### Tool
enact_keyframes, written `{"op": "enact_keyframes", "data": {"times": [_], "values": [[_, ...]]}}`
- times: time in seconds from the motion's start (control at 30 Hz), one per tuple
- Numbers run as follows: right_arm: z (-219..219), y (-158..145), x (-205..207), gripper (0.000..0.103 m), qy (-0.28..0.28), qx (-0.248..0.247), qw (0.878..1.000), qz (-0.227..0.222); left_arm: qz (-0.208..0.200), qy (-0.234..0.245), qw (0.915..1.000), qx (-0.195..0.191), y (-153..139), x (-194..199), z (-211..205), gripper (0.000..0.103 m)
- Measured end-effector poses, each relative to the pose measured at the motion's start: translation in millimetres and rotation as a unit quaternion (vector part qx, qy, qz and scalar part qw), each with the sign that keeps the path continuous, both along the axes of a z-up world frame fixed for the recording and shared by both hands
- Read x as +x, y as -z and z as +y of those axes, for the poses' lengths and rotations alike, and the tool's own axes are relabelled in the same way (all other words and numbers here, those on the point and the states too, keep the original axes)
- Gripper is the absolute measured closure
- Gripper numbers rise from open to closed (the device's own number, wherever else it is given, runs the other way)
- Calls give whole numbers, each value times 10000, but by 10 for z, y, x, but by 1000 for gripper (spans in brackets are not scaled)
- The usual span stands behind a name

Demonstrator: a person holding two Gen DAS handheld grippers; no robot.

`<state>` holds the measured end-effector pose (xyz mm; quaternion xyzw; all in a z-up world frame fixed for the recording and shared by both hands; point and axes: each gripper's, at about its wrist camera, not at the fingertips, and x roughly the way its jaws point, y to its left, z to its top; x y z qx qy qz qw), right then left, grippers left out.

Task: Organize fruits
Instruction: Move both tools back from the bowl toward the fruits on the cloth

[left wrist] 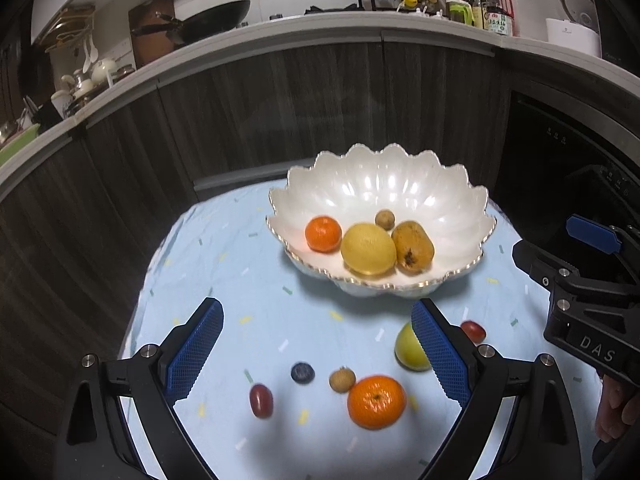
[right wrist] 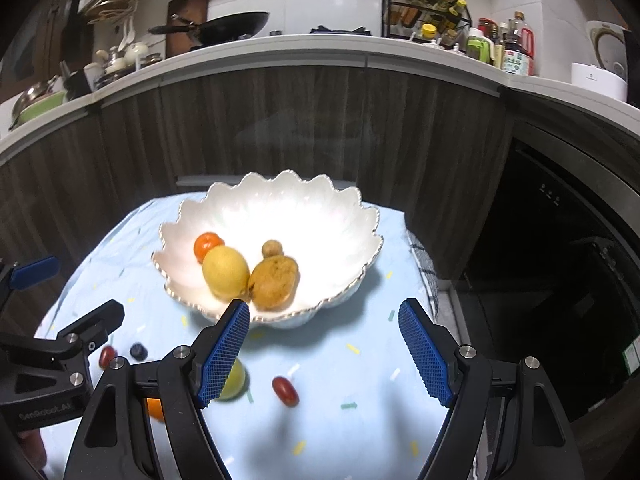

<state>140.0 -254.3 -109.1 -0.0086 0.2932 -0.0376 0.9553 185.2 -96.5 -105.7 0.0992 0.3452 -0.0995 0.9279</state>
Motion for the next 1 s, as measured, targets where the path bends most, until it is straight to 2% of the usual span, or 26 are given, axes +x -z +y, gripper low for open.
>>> {"op": "enact_keyframes", "data": {"times": [0.47, 0.63, 0.8, 1.0], "values": [[-2, 359, 35, 27, -546, 195, 9970, 516, 226, -309, 9992, -81, 326, -261, -27, 7], [5, 485, 68, 38, -708, 180, 9947, 720, 335, -329, 9988, -123, 434, -293, -59, 8], [4, 567, 83, 39, -759, 184, 9939, 783, 443, -334, 9983, -184, 536, -322, -88, 8], [1, 643, 128, 42, -837, 140, 9927, 857, 571, -416, 9973, -209, 656, -312, -101, 17]]}}
